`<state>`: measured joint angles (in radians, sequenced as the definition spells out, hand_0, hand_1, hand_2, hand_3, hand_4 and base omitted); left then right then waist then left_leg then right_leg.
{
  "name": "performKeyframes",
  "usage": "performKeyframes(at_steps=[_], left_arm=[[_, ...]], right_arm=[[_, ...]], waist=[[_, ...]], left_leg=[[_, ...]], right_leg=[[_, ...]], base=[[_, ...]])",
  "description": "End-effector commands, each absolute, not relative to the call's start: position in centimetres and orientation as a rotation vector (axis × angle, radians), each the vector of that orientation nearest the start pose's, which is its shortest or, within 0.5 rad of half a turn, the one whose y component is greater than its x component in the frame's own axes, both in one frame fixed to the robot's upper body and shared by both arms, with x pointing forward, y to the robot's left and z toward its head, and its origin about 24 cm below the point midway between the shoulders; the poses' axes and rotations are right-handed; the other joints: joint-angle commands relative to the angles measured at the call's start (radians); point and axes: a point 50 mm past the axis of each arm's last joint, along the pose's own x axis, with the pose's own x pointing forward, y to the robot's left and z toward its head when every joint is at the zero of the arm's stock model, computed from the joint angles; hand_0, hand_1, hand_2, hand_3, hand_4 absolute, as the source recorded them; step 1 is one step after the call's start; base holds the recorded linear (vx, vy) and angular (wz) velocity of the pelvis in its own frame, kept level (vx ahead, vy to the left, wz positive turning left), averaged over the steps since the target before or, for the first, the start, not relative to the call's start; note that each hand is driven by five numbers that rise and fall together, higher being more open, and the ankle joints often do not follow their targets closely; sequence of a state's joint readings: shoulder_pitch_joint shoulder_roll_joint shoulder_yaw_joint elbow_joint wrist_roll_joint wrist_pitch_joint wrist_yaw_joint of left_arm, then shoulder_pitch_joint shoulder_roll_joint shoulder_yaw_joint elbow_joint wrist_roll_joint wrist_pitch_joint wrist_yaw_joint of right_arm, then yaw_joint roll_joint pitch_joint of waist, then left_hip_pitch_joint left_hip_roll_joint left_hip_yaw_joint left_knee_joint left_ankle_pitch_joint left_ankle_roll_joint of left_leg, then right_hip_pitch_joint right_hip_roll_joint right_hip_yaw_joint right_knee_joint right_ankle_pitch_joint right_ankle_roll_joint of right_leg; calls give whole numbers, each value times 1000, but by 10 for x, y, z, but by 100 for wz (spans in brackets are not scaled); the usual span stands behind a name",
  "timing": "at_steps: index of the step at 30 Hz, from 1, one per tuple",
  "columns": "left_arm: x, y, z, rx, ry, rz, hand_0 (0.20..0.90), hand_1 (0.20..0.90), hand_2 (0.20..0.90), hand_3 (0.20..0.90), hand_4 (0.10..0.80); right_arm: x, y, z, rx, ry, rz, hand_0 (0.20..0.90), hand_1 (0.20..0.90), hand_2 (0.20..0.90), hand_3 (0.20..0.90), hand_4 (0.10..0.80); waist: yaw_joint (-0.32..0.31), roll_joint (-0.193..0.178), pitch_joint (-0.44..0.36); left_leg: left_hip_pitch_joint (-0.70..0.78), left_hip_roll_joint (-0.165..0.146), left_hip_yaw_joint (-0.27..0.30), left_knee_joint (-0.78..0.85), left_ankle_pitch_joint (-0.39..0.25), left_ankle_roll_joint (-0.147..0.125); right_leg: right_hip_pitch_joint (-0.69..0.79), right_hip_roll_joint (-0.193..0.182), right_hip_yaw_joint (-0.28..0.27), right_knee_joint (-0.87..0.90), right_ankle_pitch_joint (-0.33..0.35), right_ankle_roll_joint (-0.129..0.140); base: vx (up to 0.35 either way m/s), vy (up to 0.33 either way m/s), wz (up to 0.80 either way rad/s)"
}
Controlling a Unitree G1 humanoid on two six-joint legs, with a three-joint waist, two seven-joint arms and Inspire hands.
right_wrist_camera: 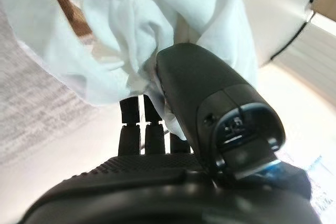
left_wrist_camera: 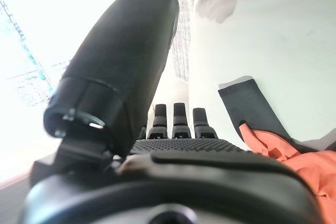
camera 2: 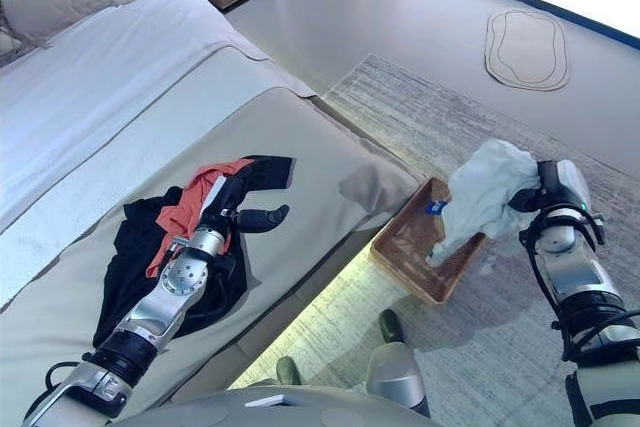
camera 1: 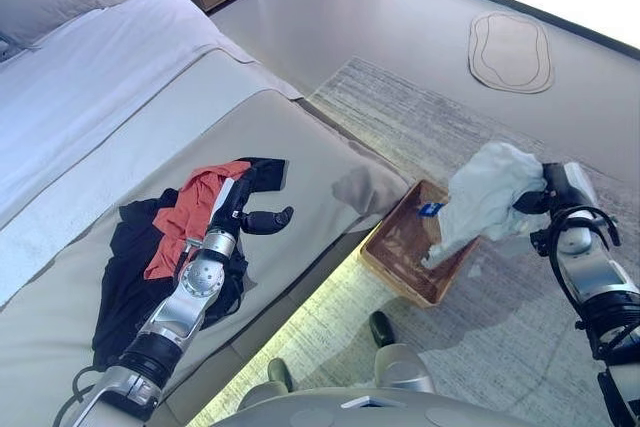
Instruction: Pick up the clothes from the bed and place them into the basket
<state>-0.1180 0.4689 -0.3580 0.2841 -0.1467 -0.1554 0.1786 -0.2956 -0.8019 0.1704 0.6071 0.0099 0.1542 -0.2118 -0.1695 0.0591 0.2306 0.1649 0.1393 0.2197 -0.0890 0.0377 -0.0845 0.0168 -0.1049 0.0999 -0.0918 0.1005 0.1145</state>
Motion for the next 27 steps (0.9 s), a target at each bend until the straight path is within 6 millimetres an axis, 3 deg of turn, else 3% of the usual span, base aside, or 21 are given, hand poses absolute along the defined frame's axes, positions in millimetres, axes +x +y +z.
performKeyframes(at_steps=[1,2,3,16,27], left_arm=[[280,179,49,346,-135,-110,900,900,900,900,800],[280,178,50,344,-141,-109,900,900,900,900,800],[280,178,50,344,-141,-108,900,900,900,900,800],[279,182,51,345,-150,-101,900,900,900,900,800],[278,189,49,358,-134,-76,900,900,900,900,800]], right_arm=[[309,-348,114,-894,173,-450,526,526,526,464,364],[309,-347,109,-894,191,-446,846,846,846,837,737],[309,-347,109,-892,194,-444,900,900,900,900,800],[301,-342,82,-918,274,-395,900,900,900,900,800],[297,-343,83,-947,256,-408,900,900,900,900,800]], waist=[[19,-26,-26],[22,-25,-23],[23,-25,-23],[38,-34,-32],[50,-43,-49]], left_leg=[[12,56,-18,2,-39,-36],[8,57,-21,2,-37,-37],[7,57,-21,2,-37,-37],[5,63,-25,2,-32,-35],[13,60,-37,2,-32,-30]], right_leg=[[-9,-27,-25,8,14,-15],[-11,-28,-29,6,15,-15],[-11,-28,-29,5,15,-15],[-3,-28,-48,5,11,-19],[17,-30,-56,5,9,-19]], base=[[0,0,0],[0,0,0],[0,0,0],[0,0,0],[1,3,1]])
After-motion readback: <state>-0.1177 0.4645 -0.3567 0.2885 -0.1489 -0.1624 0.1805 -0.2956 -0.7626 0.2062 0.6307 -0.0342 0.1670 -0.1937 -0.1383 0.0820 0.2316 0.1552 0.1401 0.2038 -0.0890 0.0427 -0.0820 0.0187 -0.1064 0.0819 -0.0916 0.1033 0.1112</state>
